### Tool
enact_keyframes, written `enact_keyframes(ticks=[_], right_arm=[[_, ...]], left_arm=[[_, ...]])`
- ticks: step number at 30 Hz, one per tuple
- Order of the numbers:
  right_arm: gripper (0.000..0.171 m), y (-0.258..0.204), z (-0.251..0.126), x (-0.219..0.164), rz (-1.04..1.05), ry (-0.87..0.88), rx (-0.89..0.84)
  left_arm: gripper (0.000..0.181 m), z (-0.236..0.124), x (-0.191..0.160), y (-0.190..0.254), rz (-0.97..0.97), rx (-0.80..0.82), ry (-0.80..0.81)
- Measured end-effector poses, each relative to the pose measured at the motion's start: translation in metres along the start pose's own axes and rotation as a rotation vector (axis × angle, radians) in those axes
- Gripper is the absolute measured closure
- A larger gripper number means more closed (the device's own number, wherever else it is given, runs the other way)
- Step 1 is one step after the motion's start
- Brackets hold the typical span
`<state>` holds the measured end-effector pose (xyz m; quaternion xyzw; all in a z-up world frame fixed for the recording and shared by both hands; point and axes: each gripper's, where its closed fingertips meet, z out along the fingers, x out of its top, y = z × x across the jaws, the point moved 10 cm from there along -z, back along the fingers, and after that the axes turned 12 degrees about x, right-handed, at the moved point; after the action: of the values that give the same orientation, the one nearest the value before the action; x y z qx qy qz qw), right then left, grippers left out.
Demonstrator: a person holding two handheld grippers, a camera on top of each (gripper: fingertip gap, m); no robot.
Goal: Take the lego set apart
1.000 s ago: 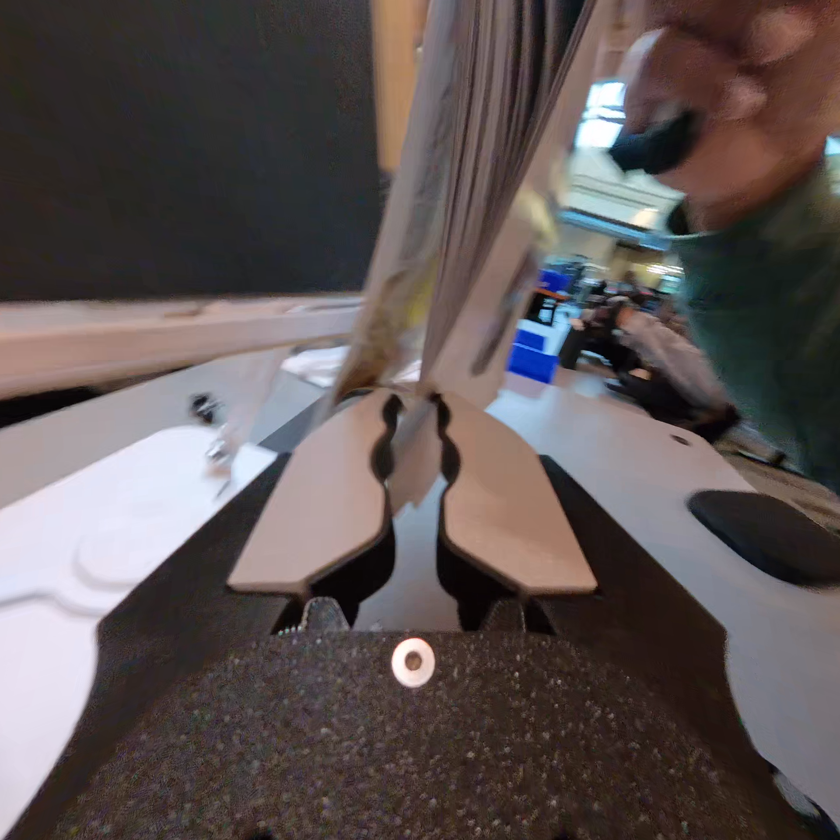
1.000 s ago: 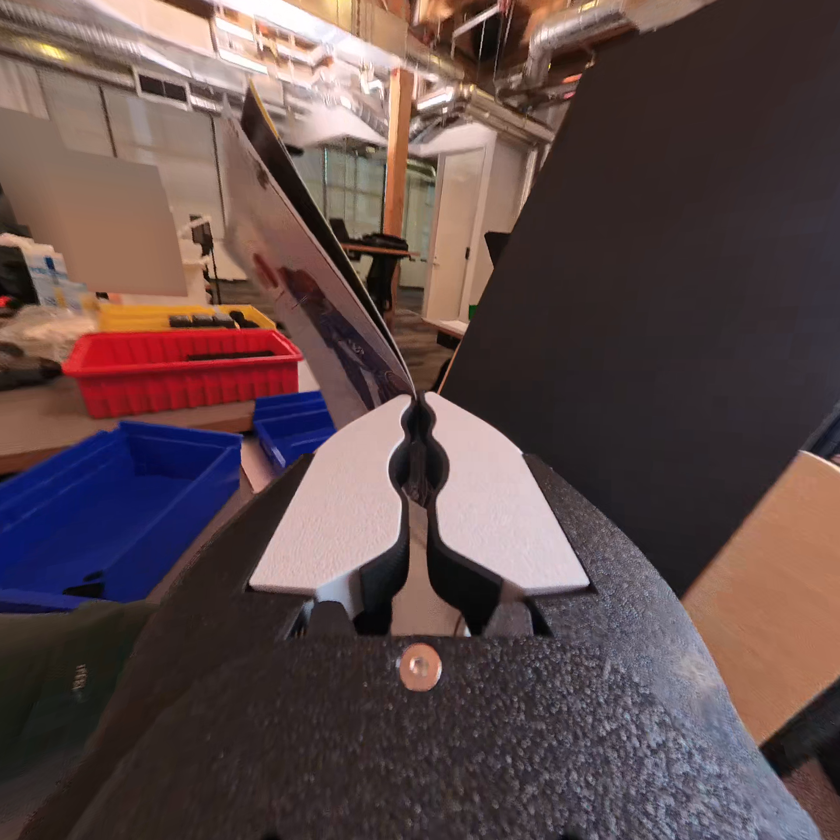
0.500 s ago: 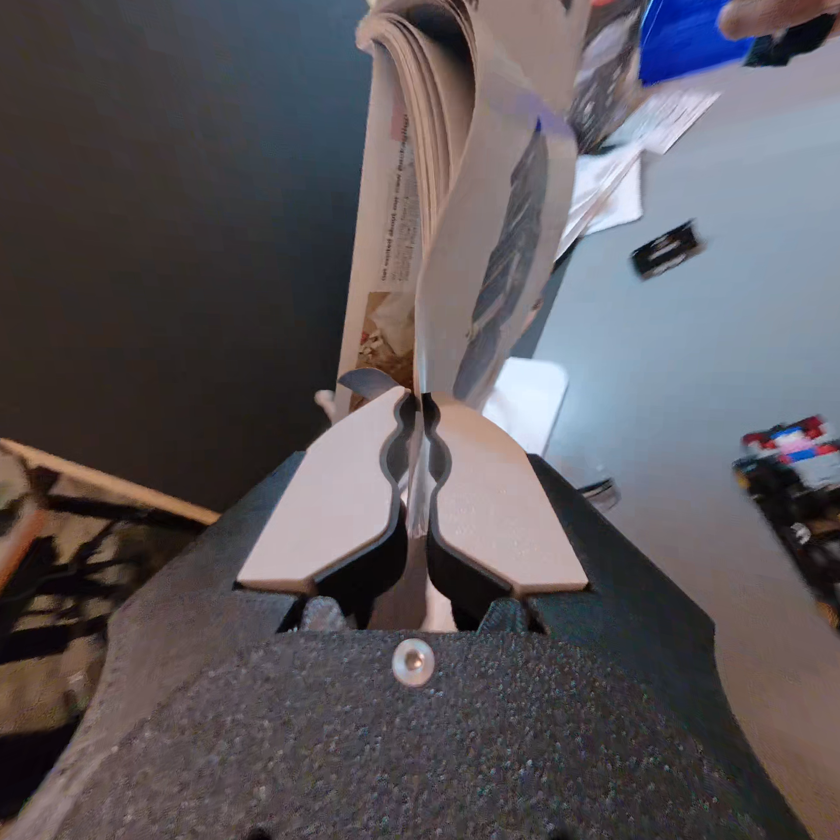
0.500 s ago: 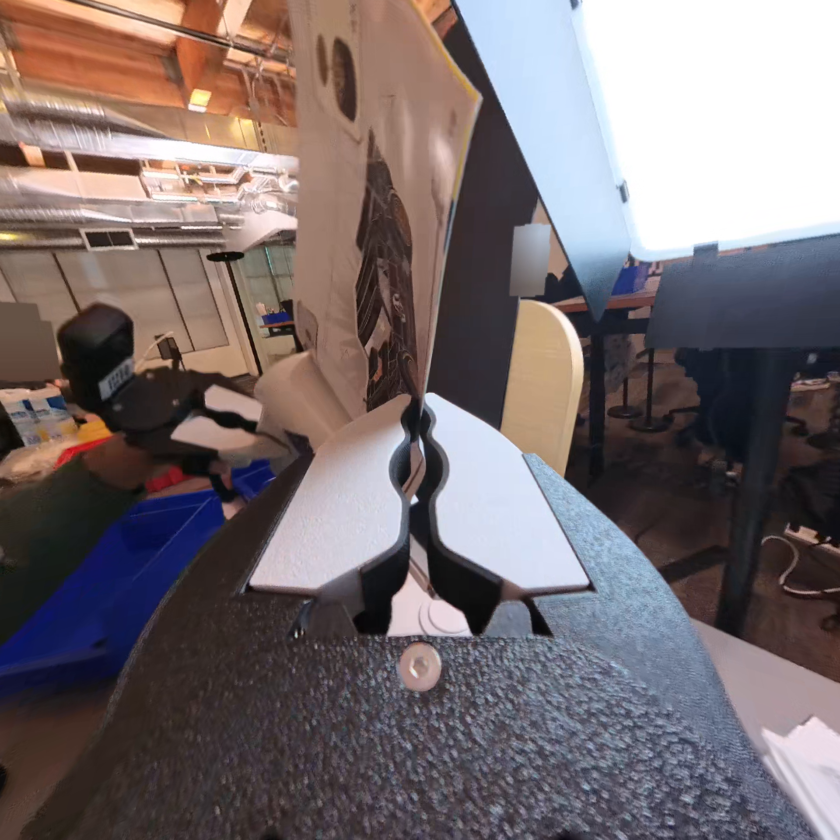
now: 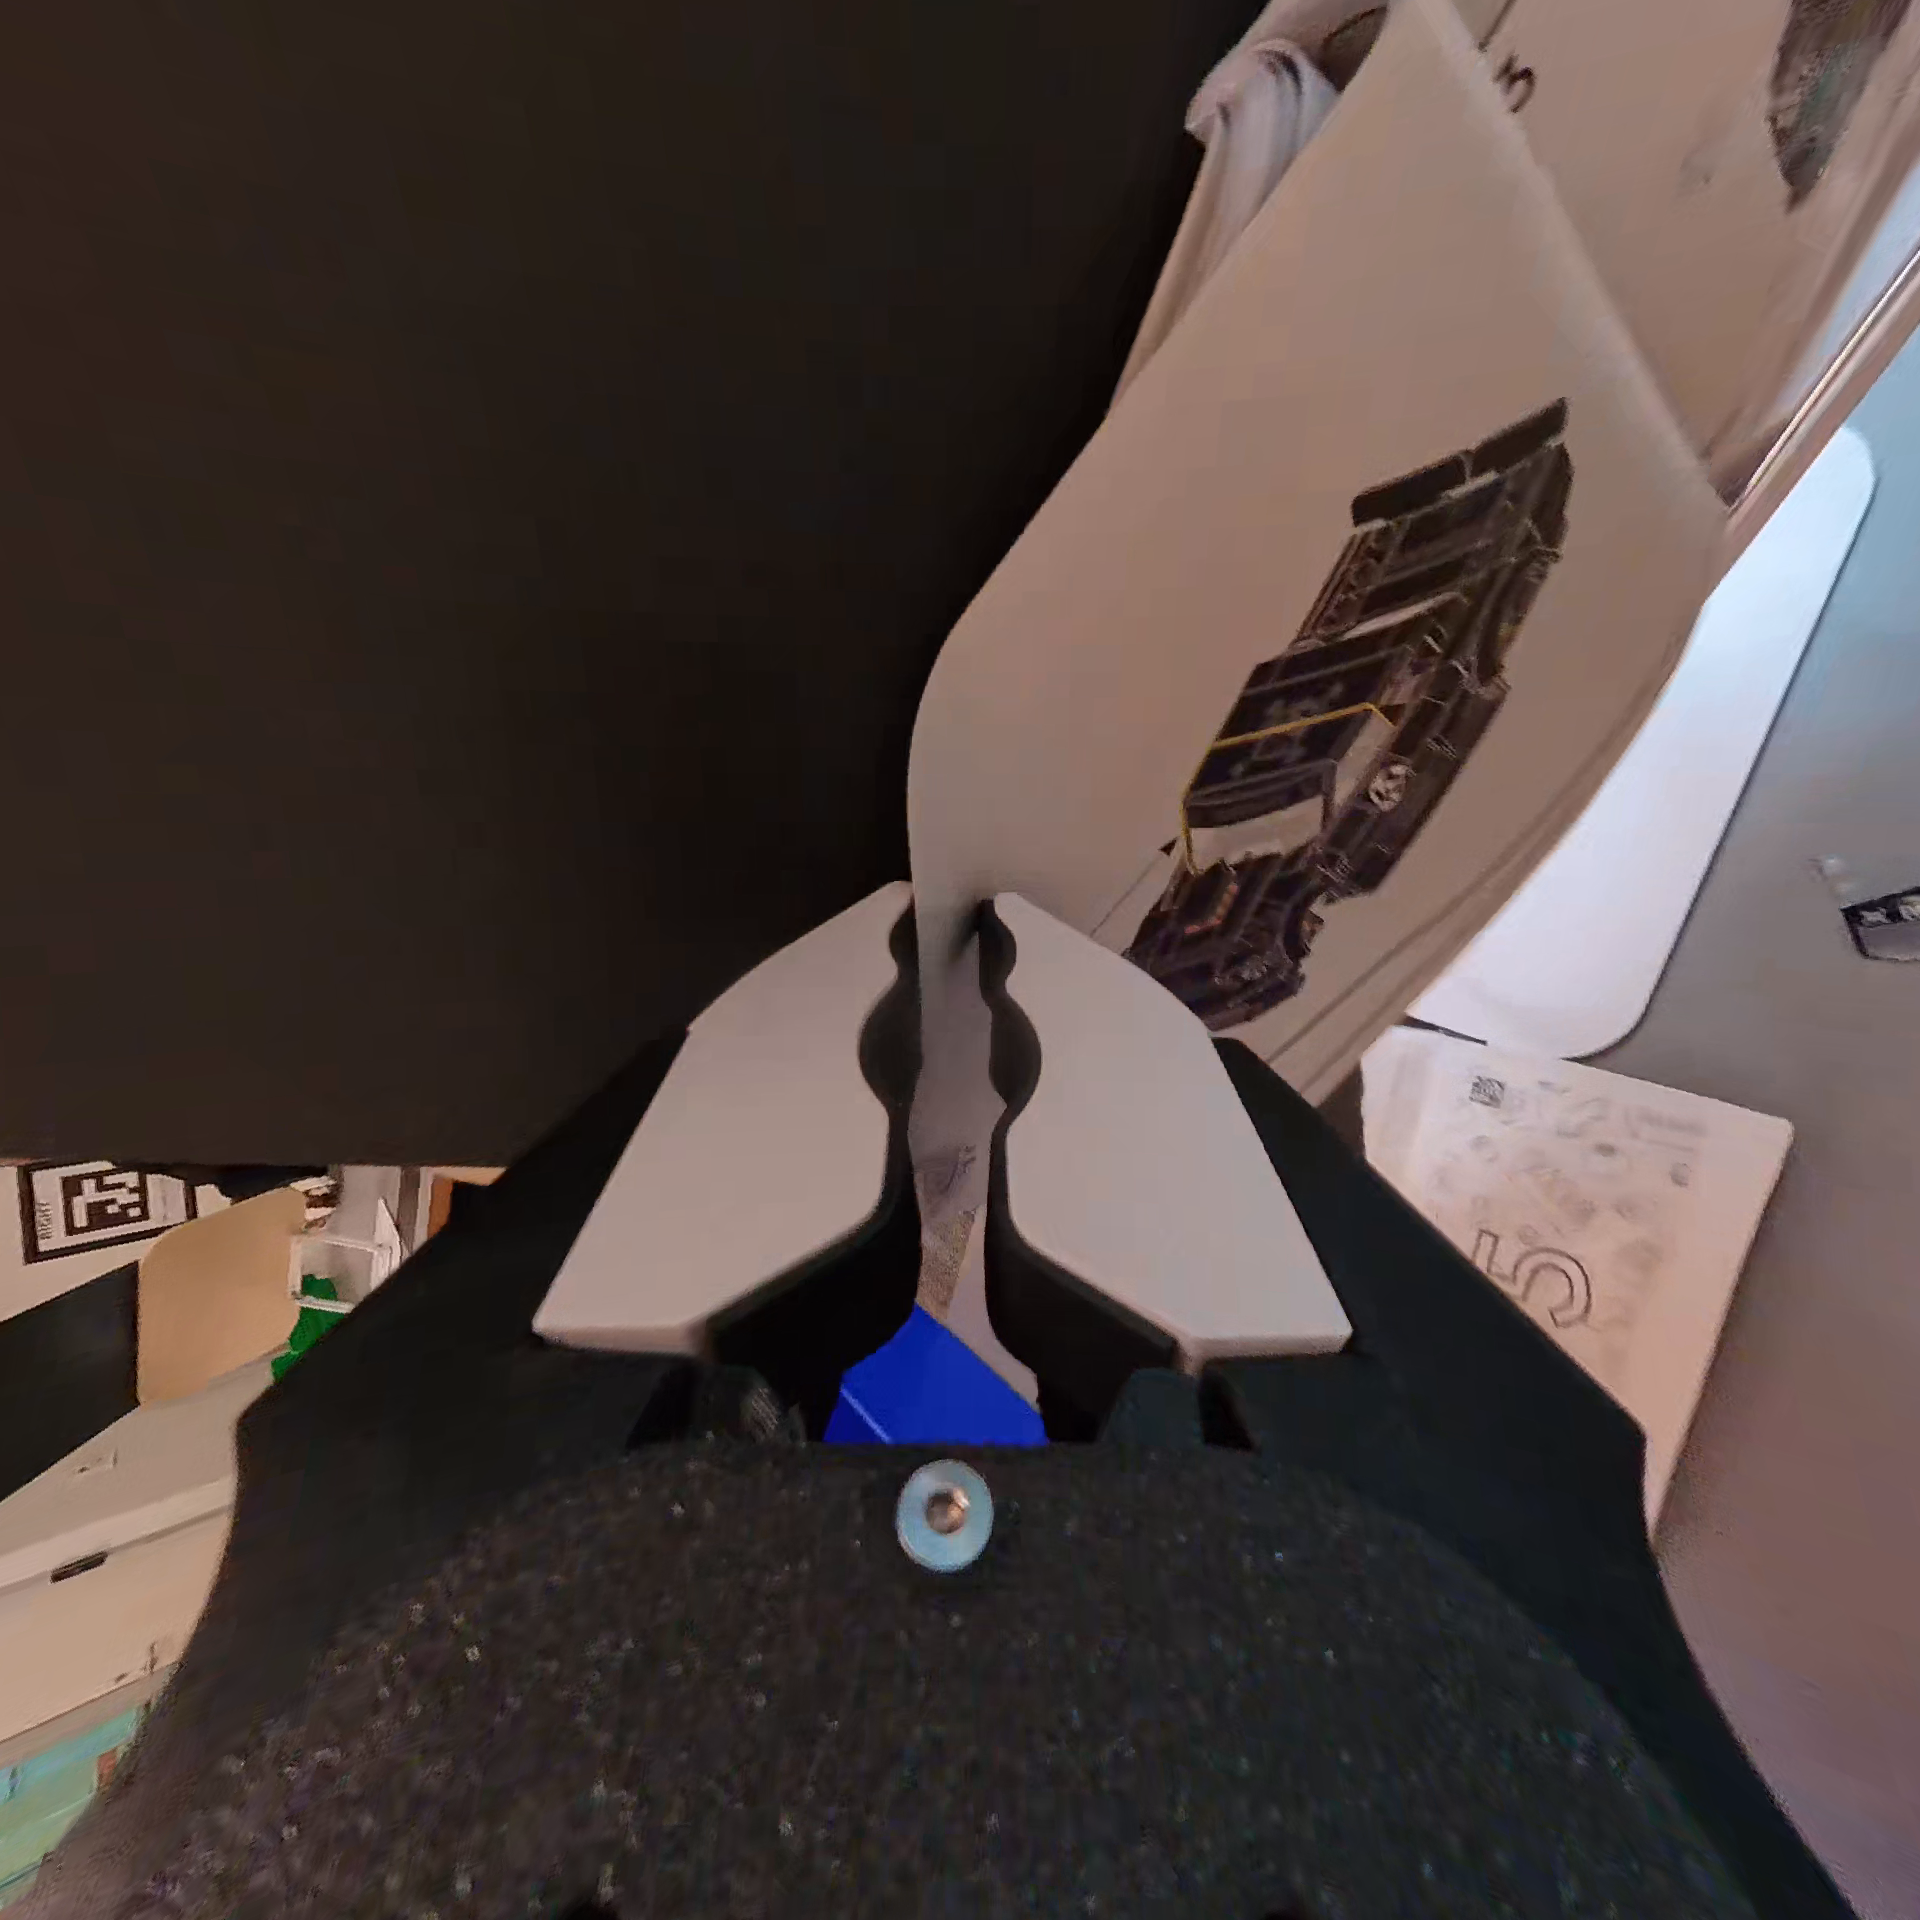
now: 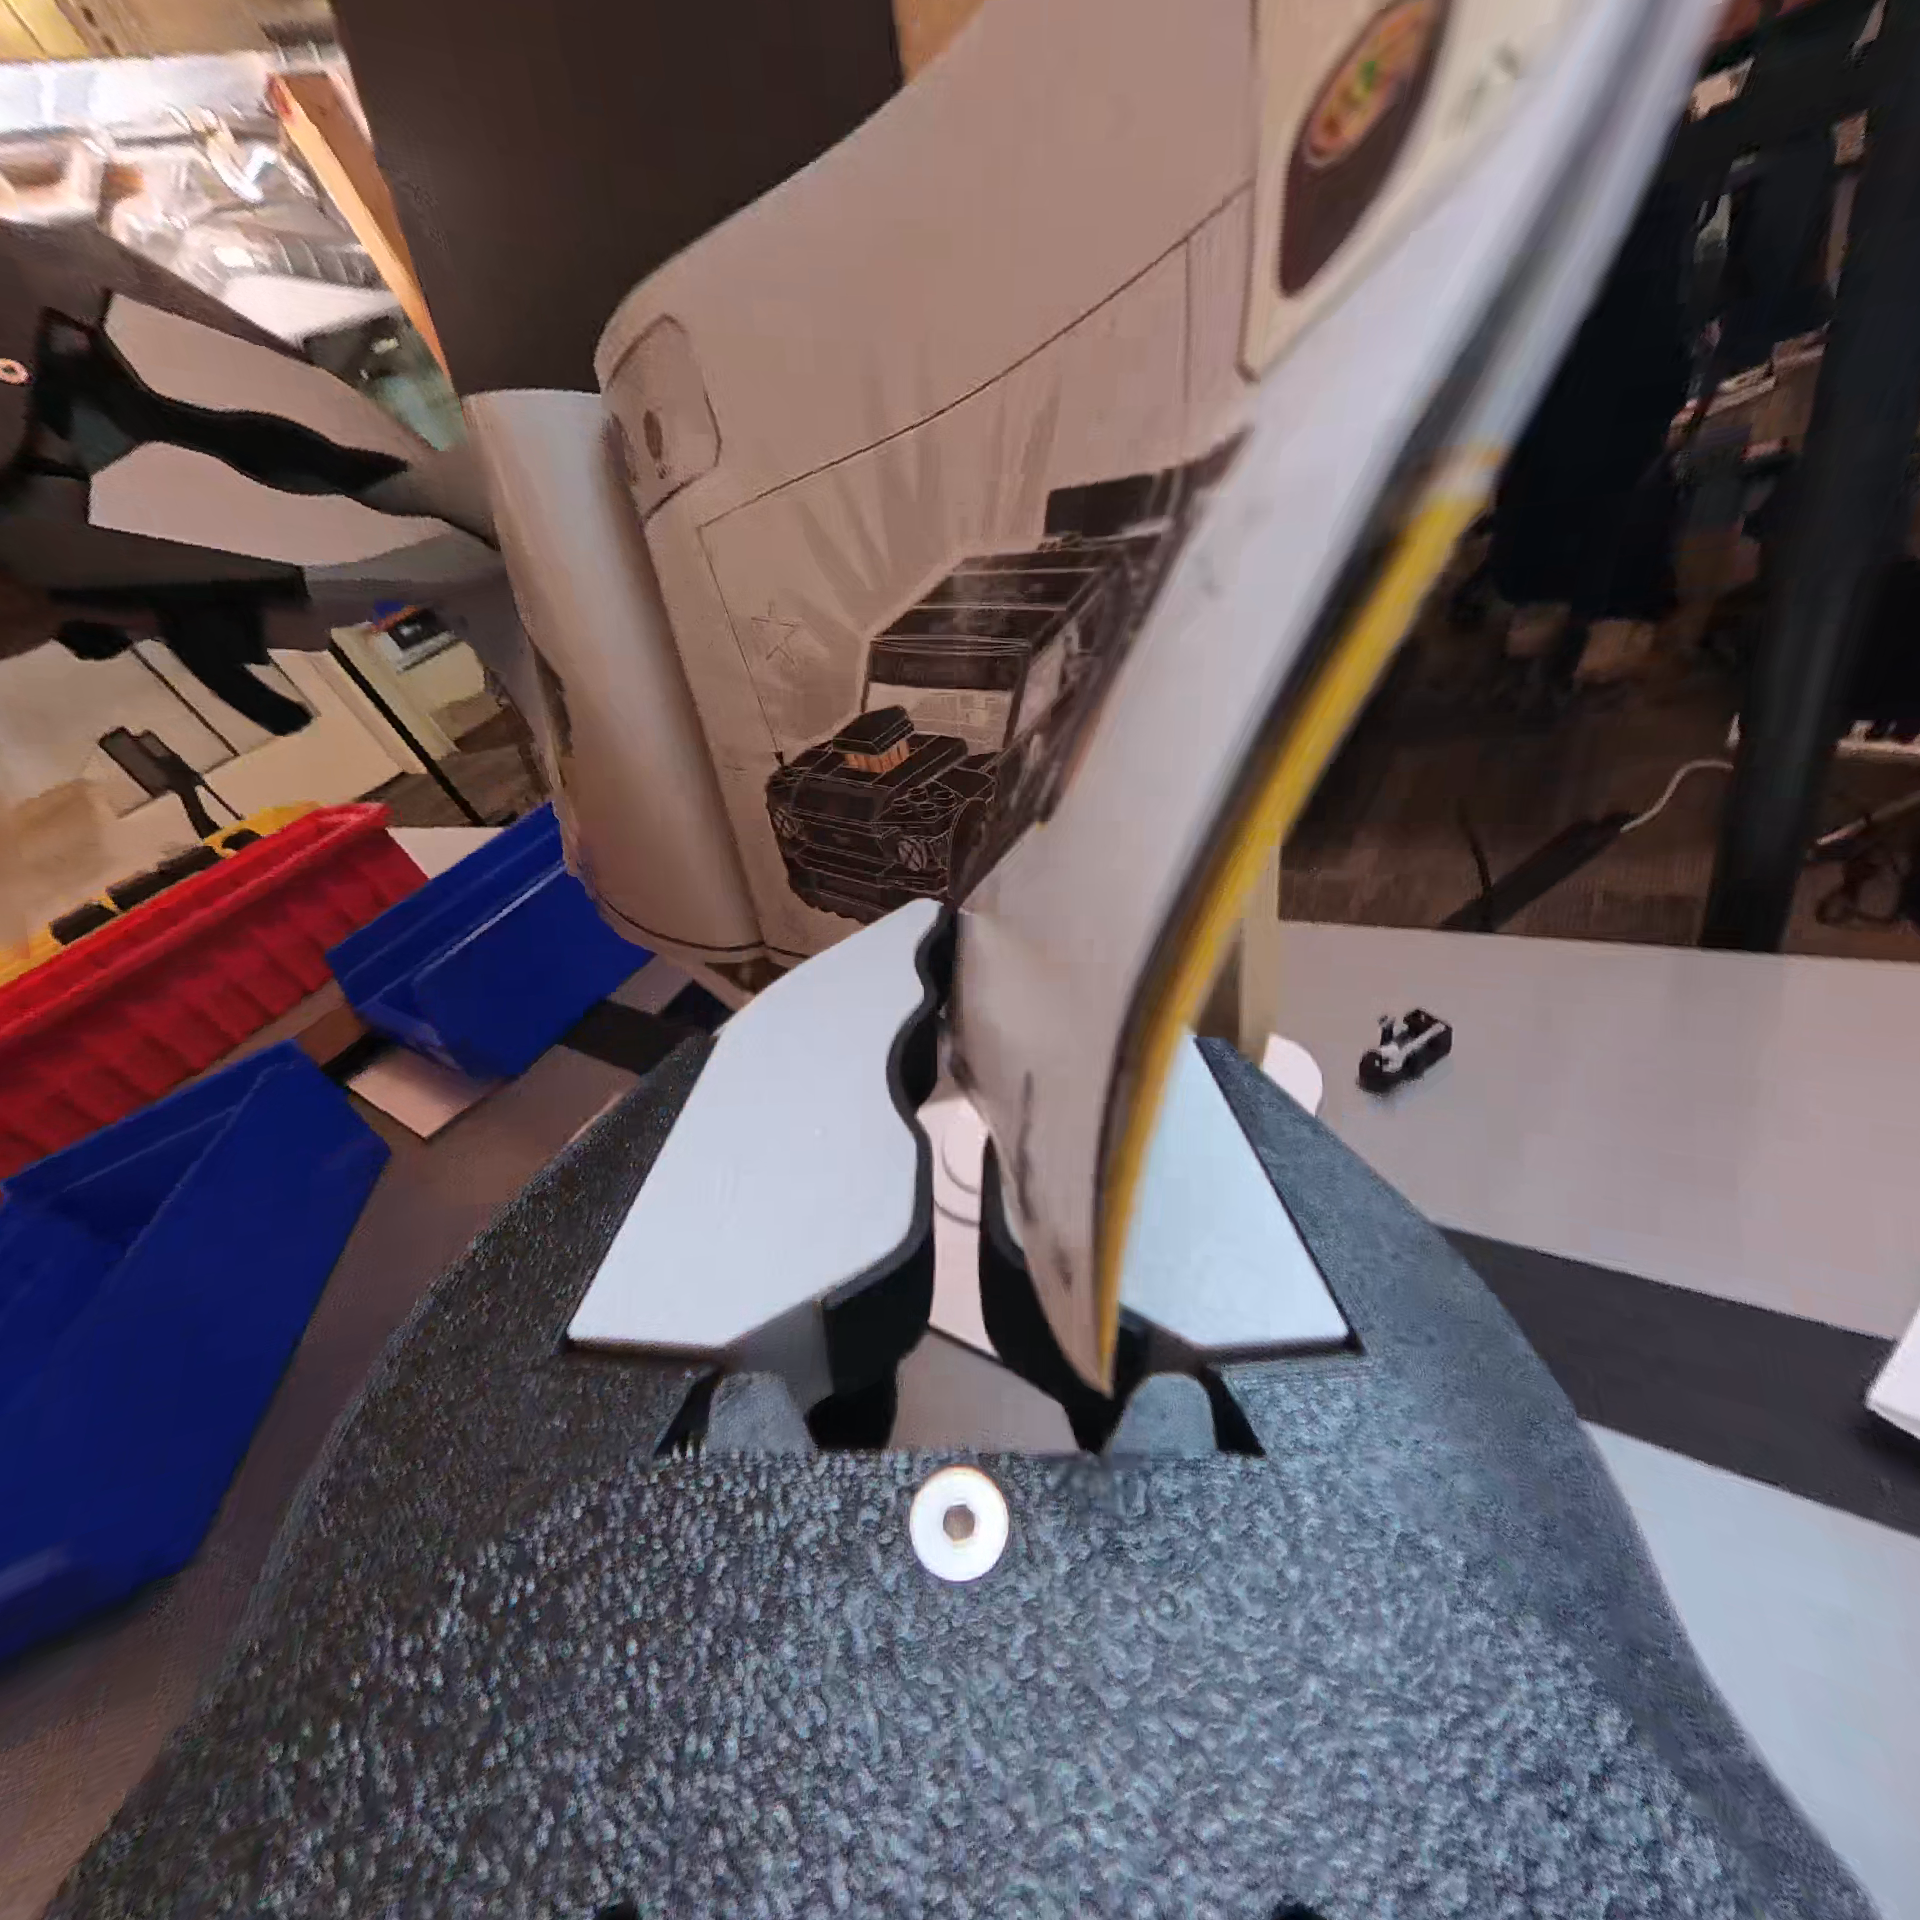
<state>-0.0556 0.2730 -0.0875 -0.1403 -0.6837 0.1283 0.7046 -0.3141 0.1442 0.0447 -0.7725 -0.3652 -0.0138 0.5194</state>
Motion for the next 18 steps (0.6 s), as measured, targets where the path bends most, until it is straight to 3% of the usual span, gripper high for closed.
enact_keyframes(ticks=[4, 7, 10, 14, 16, 17, 18], right_arm=[[0.165, 0.003, -0.005, -0.008, 0.055, -0.030, 0.059], [0.147, 0.004, -0.015, -0.009, 0.086, -0.037, 0.064], [0.137, 0.006, -0.036, -0.007, 0.045, 0.019, -0.061], [0.112, 0.011, -0.041, 0.003, -0.070, 0.000, -0.247], [0.114, 0.014, -0.028, 0.005, -0.093, -0.052, -0.236], [0.128, 0.018, -0.023, 0.006, -0.095, -0.072, -0.230], [0.129, 0.021, -0.019, 0.008, -0.097, -0.078, -0.210]], left_arm=[[0.171, 0.011, -0.011, 0.014, -0.017, 0.069, 0.041], [0.171, 0.012, -0.014, 0.017, -0.044, 0.104, 0.061], [0.172, 0.012, -0.014, 0.019, -0.045, 0.132, 0.068], [0.174, 0.011, -0.011, 0.019, -0.033, 0.162, 0.067], [0.175, 0.011, -0.010, 0.018, -0.026, 0.188, 0.061], [0.175, 0.011, -0.010, 0.018, -0.023, 0.194, 0.056], [0.175, 0.011, -0.009, 0.018, -0.020, 0.205, 0.050]])
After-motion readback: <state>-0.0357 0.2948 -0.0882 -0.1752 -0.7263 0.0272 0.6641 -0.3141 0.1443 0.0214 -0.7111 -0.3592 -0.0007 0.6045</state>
